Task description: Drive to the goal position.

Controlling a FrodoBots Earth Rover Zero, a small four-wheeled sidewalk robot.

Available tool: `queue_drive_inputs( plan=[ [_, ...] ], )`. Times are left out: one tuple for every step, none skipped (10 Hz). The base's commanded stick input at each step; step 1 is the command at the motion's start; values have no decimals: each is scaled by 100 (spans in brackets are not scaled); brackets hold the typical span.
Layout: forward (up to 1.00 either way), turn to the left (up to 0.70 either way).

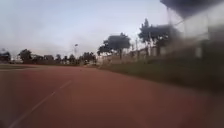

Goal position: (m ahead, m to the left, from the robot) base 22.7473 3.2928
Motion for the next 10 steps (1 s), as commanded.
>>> queue_drive_inputs(
  plan=[
    [70, 0],
    [70, 0],
    [70, 0],
    [70, 0],
    [70, 1],
    [70, 2],
    [70, 3],
    [70, 3],
    [70, 3],
    [70, 3]
  ],
)
